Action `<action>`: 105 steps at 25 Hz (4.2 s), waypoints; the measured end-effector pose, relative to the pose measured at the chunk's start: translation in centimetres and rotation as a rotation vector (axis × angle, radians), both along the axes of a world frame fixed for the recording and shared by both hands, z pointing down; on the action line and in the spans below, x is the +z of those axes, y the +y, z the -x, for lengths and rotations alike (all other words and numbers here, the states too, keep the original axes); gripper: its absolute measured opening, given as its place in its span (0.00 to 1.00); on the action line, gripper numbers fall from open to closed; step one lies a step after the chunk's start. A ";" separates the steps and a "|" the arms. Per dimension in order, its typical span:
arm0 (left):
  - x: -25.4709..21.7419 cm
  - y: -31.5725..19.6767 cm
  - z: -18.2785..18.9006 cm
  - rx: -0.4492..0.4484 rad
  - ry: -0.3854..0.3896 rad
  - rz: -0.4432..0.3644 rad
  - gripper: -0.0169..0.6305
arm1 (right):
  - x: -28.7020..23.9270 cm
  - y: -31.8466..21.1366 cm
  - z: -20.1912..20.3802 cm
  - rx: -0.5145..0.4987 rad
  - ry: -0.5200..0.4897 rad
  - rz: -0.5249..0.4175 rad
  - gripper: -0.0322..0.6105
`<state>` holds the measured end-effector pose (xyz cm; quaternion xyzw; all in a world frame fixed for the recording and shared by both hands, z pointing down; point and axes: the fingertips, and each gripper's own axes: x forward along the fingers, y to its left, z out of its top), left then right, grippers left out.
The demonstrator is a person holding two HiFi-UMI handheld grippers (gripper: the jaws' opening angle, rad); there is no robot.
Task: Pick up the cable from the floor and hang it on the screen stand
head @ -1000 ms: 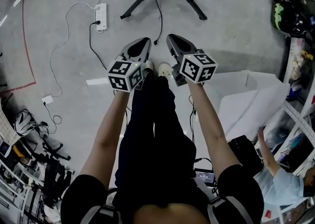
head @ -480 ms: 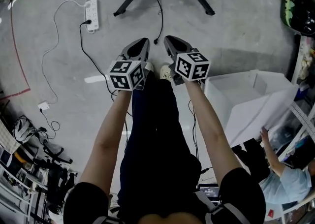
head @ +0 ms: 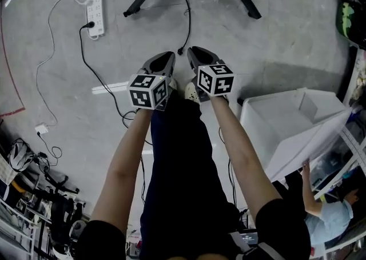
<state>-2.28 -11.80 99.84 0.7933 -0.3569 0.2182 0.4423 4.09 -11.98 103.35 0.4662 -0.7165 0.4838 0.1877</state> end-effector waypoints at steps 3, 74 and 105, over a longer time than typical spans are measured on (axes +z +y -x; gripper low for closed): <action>3.4 0.3 0.4 0.020 -0.020 0.005 0.06 | 3.9 0.6 0.8 0.013 -0.019 0.049 0.30; 5.9 0.3 2.5 -0.012 -0.005 0.061 0.06 | 8.4 2.0 0.2 0.261 0.120 0.290 0.23; -14.3 4.8 2.2 0.028 0.013 0.034 0.06 | -14.7 8.0 0.7 0.172 0.107 0.240 0.23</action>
